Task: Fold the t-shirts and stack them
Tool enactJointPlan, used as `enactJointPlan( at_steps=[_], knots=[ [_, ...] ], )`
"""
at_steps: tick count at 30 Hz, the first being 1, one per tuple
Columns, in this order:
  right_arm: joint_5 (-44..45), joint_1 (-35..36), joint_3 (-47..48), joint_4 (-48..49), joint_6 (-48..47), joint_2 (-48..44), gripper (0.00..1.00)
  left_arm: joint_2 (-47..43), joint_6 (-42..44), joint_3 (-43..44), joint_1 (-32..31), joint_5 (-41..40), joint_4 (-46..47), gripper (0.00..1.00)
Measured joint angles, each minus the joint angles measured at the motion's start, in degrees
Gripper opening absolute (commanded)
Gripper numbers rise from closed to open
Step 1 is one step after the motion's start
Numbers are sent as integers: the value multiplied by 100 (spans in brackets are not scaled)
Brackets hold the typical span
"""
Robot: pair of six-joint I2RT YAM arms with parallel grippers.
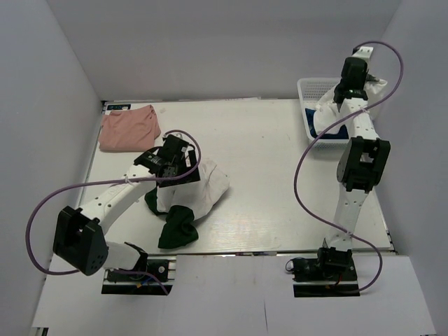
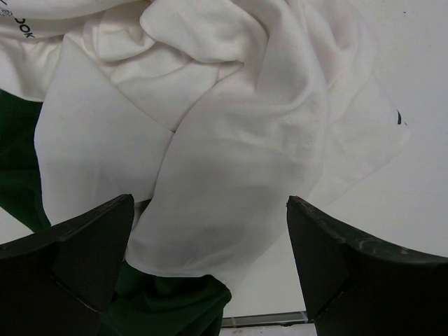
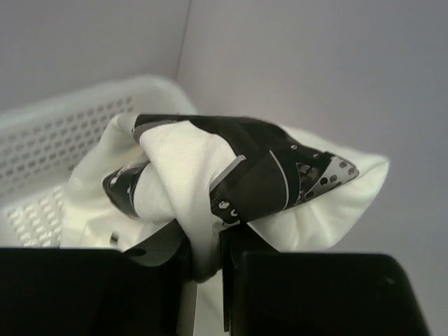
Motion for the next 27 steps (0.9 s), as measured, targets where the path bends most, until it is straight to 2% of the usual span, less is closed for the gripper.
enactJointPlan(
  at_steps=[5, 10, 13, 14, 15, 17, 18, 20, 21, 27],
  knots=[
    [-581, -2, -531, -330, 501, 181, 0, 44, 0, 2, 0, 0, 7, 100],
    [-1121, -17, 168, -973, 1113, 1049, 0, 160, -22, 55, 0, 0, -42, 100],
    [-1615, -61, 190, -1272, 1296, 1196, 15, 149, -37, 57, 0, 0, -96, 100],
    [-1853, -81, 190, -1316, 1303, 1172, 21, 127, -48, 57, 0, 0, -107, 100],
    [-2074, -101, 190, -1360, 1322, 1117, 34, 92, -55, 59, 0, -2, -120, 100],
    [-2577, -133, 190, -1558, 1294, 957, 45, -42, -68, 57, 0, -4, -146, 100],
    [-2852, -157, 190, -1711, 1228, 815, 59, -175, -70, 55, 0, -2, -151, 100],
    [-3130, -170, 190, -1945, 1191, 533, 77, -428, -70, 33, 0, 0, -136, 100],
    [-3222, -168, 188, -2061, 1193, 323, 90, -575, -81, 22, 0, 0, -146, 100],
    [-3727, -111, 55, -2197, 1279, -1427, 90, -1497, -308, -258, 0, -42, -267, 100]
  ],
)
